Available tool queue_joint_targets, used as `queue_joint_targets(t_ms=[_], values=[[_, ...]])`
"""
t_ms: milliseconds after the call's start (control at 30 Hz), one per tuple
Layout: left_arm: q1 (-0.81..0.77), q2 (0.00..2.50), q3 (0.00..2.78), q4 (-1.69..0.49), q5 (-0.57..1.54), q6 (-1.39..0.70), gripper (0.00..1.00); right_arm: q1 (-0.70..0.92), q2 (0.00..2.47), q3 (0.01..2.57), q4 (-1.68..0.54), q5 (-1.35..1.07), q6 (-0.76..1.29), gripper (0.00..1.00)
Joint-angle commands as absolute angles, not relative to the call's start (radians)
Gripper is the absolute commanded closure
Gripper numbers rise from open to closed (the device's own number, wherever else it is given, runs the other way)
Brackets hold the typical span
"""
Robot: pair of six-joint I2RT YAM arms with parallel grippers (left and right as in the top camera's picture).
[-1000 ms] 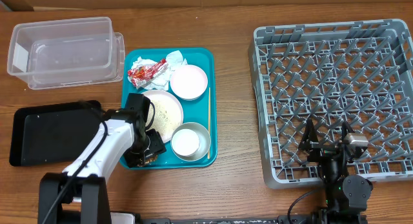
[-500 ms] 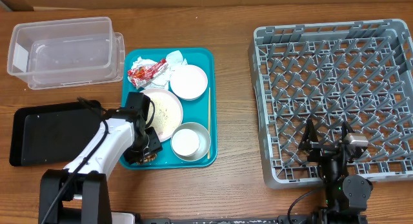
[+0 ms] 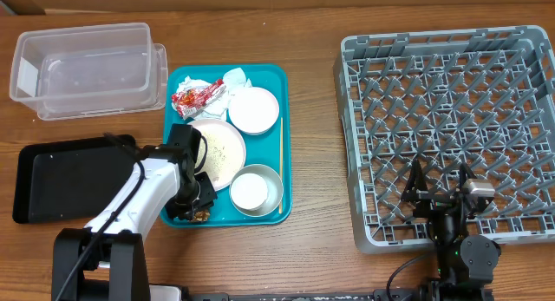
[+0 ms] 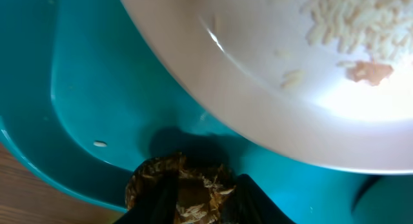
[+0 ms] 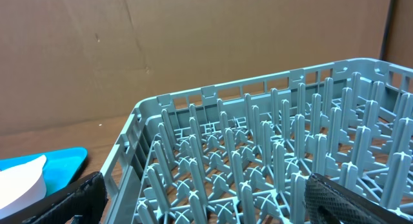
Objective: Sort waste into correct bins and load items into the dishwasher
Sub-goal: 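Close the left gripper on the brown food scrap and lift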
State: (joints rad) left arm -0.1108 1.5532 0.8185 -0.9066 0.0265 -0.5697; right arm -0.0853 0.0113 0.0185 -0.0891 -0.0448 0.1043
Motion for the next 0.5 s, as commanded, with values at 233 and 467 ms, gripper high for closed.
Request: queue_joint_targets(t_ms=[233, 467], values=[[-0.117, 1.563, 0.876, -0.959, 0.094, -0.564, 0.80, -0.089, 0.003, 0.008, -0.081, -0.045, 0.104, 0.00], [-0.117, 1.563, 0.974, -1.051, 0.049, -0.564, 0.85, -0.089, 0.003, 0.008, -0.081, -0.045, 0.104, 0.00]])
